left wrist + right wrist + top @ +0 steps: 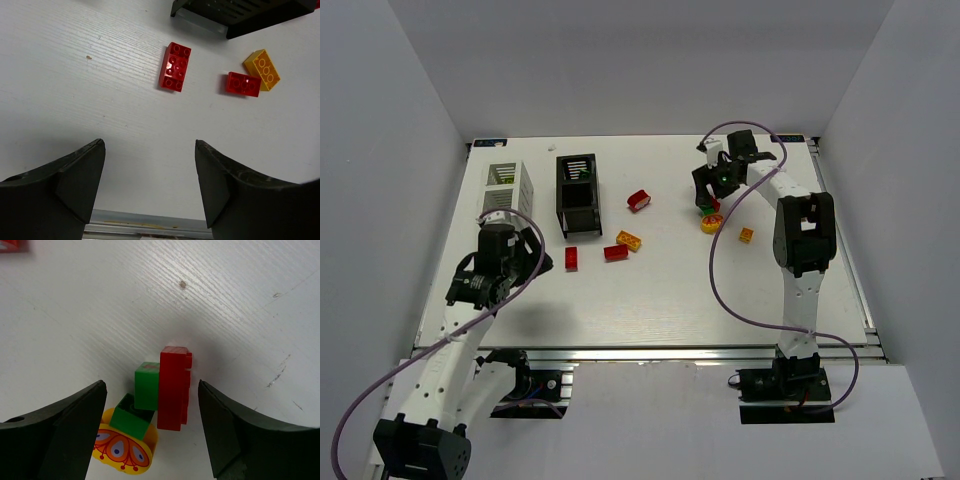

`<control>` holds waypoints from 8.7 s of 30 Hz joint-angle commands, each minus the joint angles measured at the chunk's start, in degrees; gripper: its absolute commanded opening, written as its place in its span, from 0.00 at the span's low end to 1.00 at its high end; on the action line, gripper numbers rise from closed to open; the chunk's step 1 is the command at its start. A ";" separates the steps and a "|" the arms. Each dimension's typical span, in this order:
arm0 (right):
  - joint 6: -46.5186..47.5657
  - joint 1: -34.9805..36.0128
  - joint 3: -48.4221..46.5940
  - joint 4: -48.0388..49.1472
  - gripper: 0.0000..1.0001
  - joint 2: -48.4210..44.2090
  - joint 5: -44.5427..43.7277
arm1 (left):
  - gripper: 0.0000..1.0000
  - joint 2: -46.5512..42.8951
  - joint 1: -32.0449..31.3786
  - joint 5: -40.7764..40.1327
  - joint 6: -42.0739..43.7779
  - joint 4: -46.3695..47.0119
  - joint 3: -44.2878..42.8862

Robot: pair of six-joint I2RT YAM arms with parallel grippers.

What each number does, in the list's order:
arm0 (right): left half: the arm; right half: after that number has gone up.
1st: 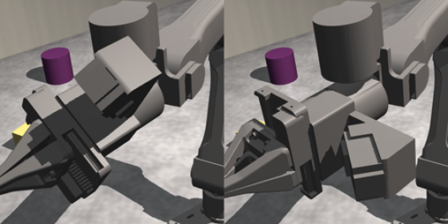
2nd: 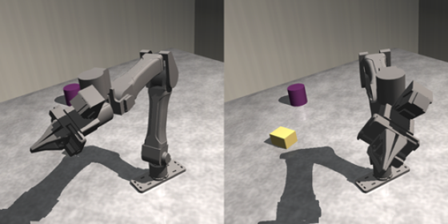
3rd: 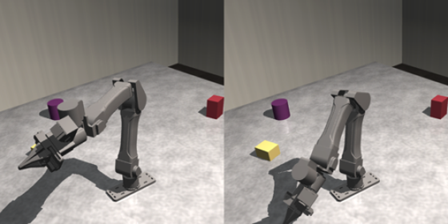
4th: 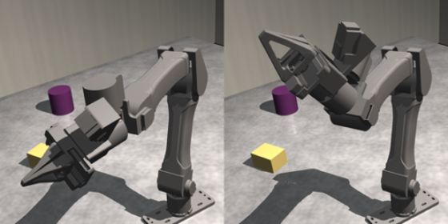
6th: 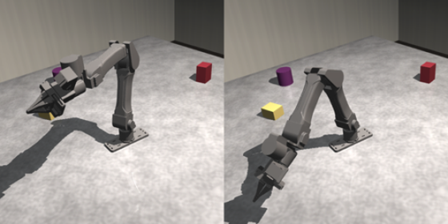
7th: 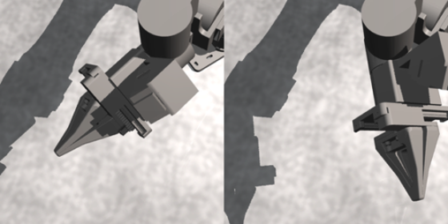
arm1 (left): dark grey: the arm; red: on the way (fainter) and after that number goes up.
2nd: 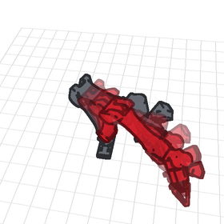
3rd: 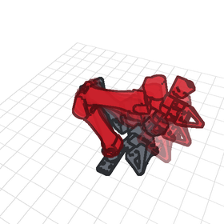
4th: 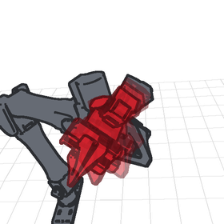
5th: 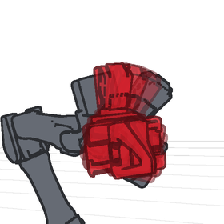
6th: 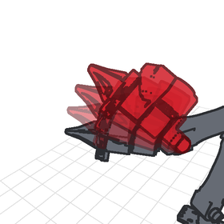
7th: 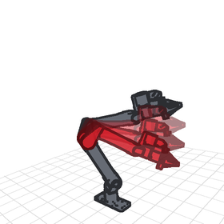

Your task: Sort the legos into containers by color

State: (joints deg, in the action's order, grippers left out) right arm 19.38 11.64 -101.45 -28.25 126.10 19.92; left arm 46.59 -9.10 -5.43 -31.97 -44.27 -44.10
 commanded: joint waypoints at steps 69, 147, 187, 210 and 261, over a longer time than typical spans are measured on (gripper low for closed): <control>27.81 23.34 42.47 9.62 0.08 -51.31 19.63 | 0.83 11.68 -27.63 21.78 -23.49 46.82 5.69; 16.42 29.32 45.72 17.43 0.89 -53.86 17.70 | 0.02 12.13 -30.27 18.27 -22.53 48.41 7.27; -41.52 29.84 42.74 32.64 0.78 -44.11 3.98 | 0.00 8.61 -29.83 0.51 -30.35 51.48 10.17; -44.51 30.90 39.83 31.77 0.15 -41.02 5.47 | 0.00 5.89 -29.83 -5.02 -29.47 49.03 9.03; -23.07 31.25 -22.65 45.48 0.58 13.38 -12.10 | 0.00 -5.02 -26.14 -29.46 -21.21 1.73 -13.73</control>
State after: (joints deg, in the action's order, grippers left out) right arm -5.13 42.52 -121.40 12.21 138.54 9.10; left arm 41.10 -35.46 -35.11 -52.01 -42.26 -57.14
